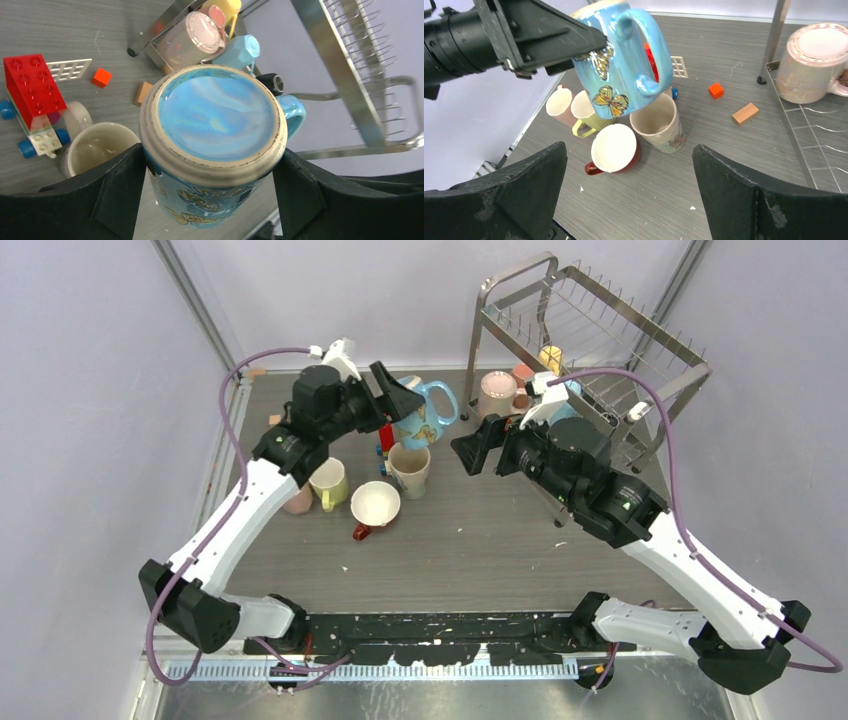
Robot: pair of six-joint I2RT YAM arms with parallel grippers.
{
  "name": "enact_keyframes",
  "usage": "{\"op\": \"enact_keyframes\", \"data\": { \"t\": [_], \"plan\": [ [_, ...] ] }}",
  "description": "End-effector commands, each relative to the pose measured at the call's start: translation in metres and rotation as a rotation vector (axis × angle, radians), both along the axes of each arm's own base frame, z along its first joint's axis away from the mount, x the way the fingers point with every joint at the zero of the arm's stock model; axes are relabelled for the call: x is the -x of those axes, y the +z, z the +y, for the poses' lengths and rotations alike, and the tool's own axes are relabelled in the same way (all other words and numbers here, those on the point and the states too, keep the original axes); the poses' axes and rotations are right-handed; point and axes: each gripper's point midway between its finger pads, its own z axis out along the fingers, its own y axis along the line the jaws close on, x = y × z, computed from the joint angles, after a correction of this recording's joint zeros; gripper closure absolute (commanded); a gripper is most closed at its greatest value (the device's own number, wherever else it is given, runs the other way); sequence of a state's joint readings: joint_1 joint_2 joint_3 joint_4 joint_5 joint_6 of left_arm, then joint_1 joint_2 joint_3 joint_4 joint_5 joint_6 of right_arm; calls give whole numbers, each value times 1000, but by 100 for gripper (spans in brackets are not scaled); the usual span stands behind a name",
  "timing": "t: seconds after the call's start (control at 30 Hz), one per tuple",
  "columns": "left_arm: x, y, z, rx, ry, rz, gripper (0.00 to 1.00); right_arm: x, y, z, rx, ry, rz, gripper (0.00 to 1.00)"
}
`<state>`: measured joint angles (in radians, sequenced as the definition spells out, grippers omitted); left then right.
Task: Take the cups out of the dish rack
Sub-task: Place the cup at the center of the board.
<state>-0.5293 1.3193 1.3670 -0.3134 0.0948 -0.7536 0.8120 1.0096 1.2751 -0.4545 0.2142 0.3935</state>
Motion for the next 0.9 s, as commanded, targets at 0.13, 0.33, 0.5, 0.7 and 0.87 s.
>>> {"op": "enact_keyframes", "data": {
  "t": [0.13, 0.33, 0.5, 0.7, 0.87],
  "plan": [
    [37, 126, 22, 433, -152, -103, 100, 1, 28, 17, -117, 87, -187, 0],
    [44, 143, 25, 582, -220, -75, 100, -9, 30, 29, -140, 94, -249, 2],
    [51, 153, 25, 646, -257, -65, 100, -23, 37, 37, -151, 73, -304, 6],
    [61, 163, 27, 700, -293, -55, 100, -37, 44, 48, -132, 76, -345, 17],
    [68, 169, 28, 718, -307, -58, 100, -40, 54, 55, -148, 98, -377, 23]
  ]
}}
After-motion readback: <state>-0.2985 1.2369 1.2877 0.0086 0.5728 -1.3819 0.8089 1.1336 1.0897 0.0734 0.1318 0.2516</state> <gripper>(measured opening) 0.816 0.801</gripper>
